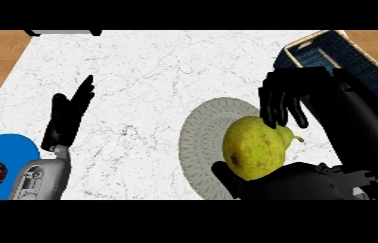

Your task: Pick the pear from the placemat and place it in the basket

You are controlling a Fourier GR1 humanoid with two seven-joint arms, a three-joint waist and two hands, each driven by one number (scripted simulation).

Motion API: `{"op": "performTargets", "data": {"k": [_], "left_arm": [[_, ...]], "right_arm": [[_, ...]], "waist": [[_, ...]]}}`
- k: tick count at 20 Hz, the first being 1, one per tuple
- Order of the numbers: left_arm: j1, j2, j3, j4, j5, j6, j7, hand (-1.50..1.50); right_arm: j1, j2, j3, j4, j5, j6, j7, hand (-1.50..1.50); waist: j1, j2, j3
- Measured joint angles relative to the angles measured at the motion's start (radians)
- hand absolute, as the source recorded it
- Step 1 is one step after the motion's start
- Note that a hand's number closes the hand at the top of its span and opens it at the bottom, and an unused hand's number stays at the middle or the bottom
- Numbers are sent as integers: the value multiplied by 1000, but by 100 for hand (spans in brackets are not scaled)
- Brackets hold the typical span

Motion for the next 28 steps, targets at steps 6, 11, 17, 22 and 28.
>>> {"op": "performTargets", "data": {"k": [6,11,17,22,28], "left_arm": [[17,-2,-2,-2,1,-6,-15,0],[-11,7,5,3,7,-14,2,0],[-1,2,0,1,-2,-7,-13,0],[-10,-10,-15,-13,-11,-1,5,0],[-6,-11,-11,-22,-2,-10,3,0]], "right_arm": [[-303,-36,-184,62,-135,-5,144,150],[-491,-149,-297,208,-190,-5,177,150],[-561,-365,-307,387,-138,84,104,150],[-566,-534,-281,550,-48,164,10,150],[-500,-699,-284,729,45,154,-199,150]], "waist": [[6,1,0],[7,1,0],[10,7,-1],[20,12,0],[24,14,1]]}}
